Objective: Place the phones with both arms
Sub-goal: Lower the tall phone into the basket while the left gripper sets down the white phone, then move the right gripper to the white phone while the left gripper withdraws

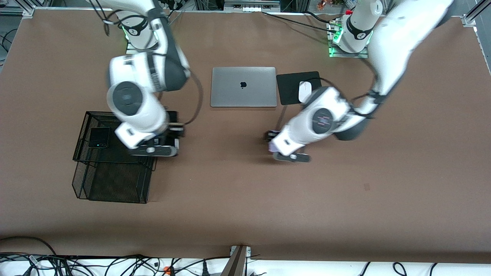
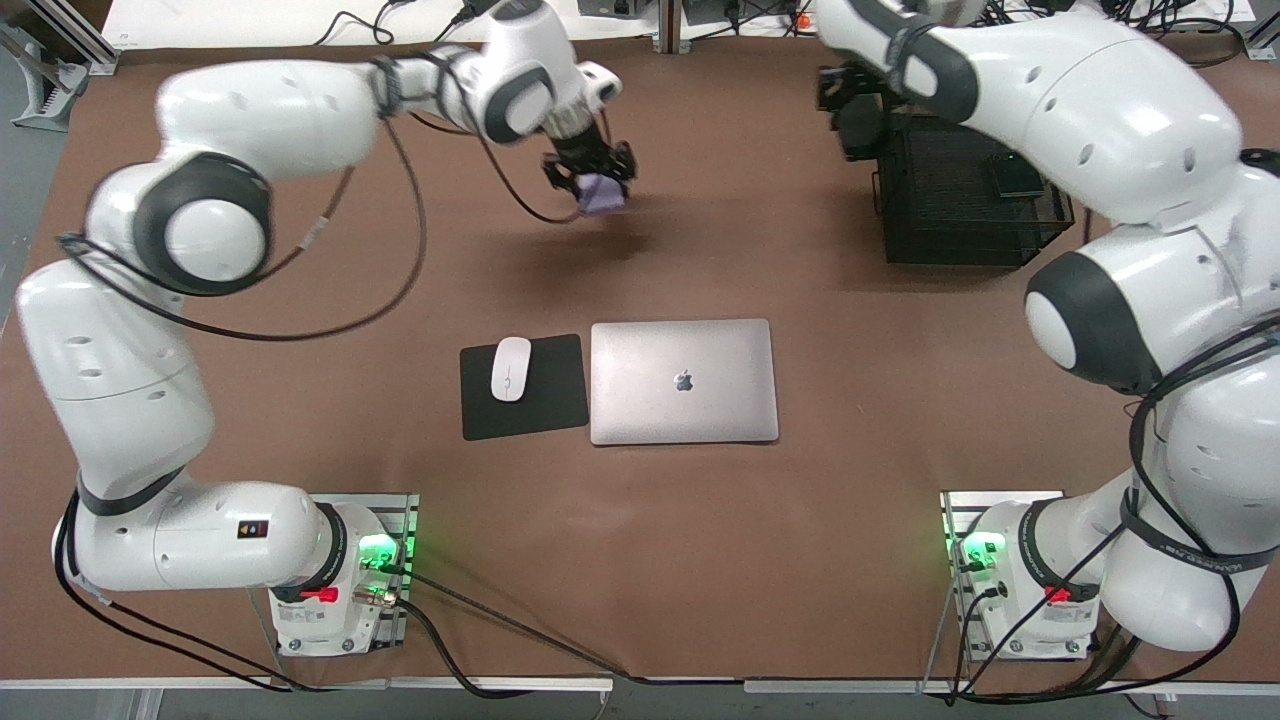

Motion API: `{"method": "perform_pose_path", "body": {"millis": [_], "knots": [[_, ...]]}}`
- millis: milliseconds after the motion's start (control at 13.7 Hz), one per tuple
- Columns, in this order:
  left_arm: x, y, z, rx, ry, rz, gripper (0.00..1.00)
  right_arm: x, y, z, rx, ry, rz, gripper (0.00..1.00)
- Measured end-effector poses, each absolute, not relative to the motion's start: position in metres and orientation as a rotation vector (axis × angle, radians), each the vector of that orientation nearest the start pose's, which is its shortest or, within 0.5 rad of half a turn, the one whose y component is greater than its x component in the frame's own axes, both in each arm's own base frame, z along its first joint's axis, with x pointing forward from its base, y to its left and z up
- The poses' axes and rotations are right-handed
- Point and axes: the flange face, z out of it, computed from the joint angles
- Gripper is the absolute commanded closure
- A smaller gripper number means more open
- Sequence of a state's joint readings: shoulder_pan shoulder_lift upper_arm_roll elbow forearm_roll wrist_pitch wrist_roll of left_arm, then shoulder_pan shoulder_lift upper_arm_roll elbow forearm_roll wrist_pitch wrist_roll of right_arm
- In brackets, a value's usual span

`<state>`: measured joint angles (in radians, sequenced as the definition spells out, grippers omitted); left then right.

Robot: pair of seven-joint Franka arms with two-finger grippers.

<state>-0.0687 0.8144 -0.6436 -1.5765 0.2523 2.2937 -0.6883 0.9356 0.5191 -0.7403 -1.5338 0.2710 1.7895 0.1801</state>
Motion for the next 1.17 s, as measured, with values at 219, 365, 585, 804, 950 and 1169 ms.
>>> {"method": "perform_pose_path", "body": {"millis": [219,365,585,804,950,1169], "knots": [[0.549,-0.455,0.186,-3.449,-0.051,0.08,0.0,0.625,0.136,0.392,-3.249,0.033,0.205,1.0],[0.547,-0.46,0.178,-3.47,-0.106,0.07,0.0,0.623,0.111,0.374,-3.252,0.049,0.182,1.0],[0.572,-0.437,0.201,-3.44,-0.166,0.058,0.0,0.622,0.095,0.348,-3.229,0.116,0.152,1.0],[0.609,-0.373,0.28,-3.281,-0.243,0.114,0.0,0.624,0.098,0.329,-3.212,0.145,0.159,0.65],[0.619,-0.318,0.346,-3.166,-0.263,0.137,0.0,0.625,0.099,0.319,-3.209,0.164,0.169,0.0],[0.62,-0.238,0.419,-3.059,-0.084,0.196,0.0,0.627,0.093,0.313,-3.198,0.193,0.174,0.0]]}}
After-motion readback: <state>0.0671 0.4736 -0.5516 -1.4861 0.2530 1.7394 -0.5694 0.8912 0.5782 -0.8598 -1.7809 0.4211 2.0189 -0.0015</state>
